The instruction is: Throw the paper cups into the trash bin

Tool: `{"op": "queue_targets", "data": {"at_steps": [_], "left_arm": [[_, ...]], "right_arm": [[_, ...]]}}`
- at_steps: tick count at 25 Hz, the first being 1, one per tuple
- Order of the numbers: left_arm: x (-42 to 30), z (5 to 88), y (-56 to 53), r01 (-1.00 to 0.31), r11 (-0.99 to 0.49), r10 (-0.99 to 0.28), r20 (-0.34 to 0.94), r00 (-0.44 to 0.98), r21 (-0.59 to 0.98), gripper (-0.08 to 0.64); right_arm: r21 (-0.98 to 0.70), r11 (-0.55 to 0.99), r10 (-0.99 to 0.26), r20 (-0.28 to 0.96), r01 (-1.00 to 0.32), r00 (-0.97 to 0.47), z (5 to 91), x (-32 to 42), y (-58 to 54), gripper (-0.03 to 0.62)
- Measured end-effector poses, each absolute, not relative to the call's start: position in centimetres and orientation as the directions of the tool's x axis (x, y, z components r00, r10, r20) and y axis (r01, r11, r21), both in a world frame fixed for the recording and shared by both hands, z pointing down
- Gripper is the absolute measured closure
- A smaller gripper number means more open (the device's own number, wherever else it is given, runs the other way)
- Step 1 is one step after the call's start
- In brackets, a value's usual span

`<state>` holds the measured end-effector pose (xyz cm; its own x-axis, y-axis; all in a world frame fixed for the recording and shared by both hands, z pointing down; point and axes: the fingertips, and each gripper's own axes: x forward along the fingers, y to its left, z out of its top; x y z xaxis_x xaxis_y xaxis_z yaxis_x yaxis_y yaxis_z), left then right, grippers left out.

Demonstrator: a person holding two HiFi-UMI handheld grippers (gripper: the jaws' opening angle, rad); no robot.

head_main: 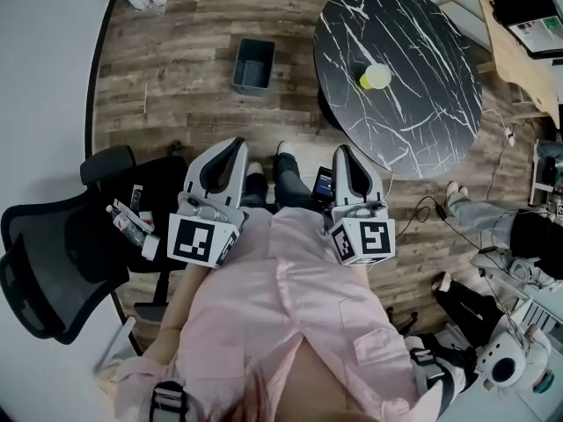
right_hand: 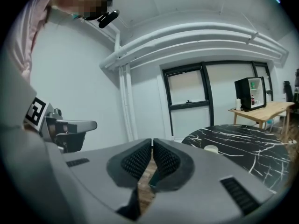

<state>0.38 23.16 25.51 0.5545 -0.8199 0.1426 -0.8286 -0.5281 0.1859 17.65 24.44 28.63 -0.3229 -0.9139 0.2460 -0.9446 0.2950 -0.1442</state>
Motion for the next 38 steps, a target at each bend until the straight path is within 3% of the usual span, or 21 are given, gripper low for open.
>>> {"op": "queue_targets", "data": {"at_steps": [22,38], "left_arm": [[7.7,26.2,14.6,-0.883,-0.457,-0.875,0.125,0.468,0.106,0.545],[6.6,25.0,9.3,-0.851,-0.518,-0.839,0.14,0.525,0.085,0.545]], "right_arm": [[-0.158,0.309,-0.893,0.291,-0.938,-0.344,30.5,27.7,15.3,0.558],[-0.149,0.273,-0.899,0.313,-0.95,-0.307,29.7,25.4,11.1,0.558]]}}
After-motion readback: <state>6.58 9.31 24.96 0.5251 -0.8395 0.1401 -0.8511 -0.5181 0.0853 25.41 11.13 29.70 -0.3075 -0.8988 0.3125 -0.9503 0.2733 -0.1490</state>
